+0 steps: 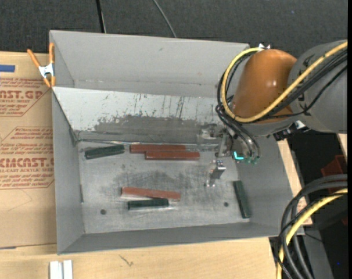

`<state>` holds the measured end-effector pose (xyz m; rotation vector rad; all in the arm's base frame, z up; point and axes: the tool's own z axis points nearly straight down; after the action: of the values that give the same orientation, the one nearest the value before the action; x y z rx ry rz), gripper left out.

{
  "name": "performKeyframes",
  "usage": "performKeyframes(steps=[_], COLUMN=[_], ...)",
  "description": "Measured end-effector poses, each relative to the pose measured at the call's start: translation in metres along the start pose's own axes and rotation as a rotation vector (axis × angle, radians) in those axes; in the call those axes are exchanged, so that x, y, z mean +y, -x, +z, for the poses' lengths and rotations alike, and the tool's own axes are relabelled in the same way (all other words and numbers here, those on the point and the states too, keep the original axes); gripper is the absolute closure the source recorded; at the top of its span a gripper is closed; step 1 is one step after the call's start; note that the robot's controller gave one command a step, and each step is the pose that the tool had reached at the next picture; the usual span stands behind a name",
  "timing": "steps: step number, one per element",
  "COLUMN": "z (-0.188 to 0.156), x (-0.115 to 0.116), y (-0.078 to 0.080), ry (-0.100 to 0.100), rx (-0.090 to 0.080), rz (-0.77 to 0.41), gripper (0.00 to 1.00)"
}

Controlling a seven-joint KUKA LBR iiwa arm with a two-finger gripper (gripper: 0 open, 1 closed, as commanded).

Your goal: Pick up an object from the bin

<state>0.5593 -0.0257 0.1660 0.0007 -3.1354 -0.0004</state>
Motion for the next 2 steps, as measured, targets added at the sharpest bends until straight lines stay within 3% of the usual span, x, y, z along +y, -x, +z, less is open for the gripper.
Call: performKeyframes(steps=[1,2], z=[-0.004,0.041], x=[0.000,0.030], y=[0.002,-0.017], ry=[0.000,-0.001], rx=[-0.008,-0.011], rz=[-0.001,-0.091], gripper=[0.00,0.00])
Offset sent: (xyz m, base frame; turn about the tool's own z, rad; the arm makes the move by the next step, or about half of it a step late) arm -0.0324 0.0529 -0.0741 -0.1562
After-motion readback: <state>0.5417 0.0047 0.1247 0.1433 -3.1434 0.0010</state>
